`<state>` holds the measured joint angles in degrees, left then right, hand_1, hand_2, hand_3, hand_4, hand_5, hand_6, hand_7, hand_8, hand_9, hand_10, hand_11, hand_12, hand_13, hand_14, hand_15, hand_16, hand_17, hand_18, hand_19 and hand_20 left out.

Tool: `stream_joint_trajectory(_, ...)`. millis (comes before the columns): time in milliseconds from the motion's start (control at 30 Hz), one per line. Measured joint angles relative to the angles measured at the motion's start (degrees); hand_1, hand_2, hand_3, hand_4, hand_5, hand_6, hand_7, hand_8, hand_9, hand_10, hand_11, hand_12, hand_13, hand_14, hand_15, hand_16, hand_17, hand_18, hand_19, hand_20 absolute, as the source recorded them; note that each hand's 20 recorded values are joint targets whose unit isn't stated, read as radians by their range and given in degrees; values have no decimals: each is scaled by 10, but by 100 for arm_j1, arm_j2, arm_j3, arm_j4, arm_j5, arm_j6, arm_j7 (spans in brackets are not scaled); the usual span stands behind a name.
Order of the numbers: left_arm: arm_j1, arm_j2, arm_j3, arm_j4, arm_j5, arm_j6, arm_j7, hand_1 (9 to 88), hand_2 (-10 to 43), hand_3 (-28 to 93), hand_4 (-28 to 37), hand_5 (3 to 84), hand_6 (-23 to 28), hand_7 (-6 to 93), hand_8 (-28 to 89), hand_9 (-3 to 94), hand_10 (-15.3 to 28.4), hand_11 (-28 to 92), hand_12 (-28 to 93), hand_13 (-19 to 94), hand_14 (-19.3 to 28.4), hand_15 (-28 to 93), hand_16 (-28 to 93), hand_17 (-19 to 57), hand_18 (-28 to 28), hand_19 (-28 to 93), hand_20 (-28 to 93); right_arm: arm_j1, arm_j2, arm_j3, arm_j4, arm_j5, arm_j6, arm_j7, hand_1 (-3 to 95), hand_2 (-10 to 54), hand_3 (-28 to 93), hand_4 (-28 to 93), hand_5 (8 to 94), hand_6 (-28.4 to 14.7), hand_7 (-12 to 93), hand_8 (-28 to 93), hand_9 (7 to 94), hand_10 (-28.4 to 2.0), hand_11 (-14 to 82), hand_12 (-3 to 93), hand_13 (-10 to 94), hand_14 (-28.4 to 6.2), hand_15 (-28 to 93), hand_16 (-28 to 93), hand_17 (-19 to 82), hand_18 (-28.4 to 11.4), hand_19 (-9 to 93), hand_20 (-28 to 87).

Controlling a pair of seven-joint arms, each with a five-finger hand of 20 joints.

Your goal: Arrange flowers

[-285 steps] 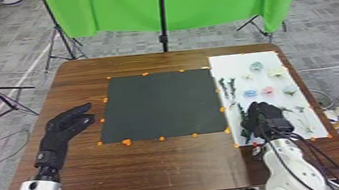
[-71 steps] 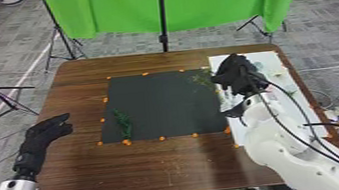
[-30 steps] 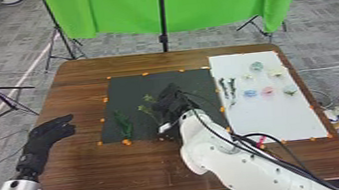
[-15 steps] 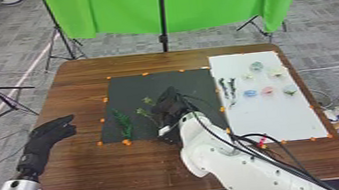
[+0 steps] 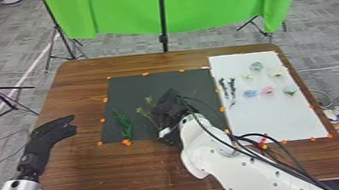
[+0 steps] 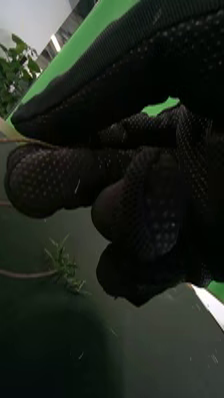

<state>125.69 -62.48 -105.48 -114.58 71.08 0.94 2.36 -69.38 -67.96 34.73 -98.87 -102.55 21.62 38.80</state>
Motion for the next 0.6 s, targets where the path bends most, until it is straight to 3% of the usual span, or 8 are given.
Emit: stream_joint_trajectory(600, -10, 0, 1, 3, 15, -19, -22, 315, 44, 640, -175, 468, 55, 135, -57, 474, 147, 244, 137, 373, 193, 287, 11, 47, 163, 291, 295, -15, -2, -41, 71, -111, 17, -54, 520, -95, 518, -84, 777, -39, 215, 169, 875, -127, 330, 292, 937, -5, 585, 351, 557, -199, 932, 462)
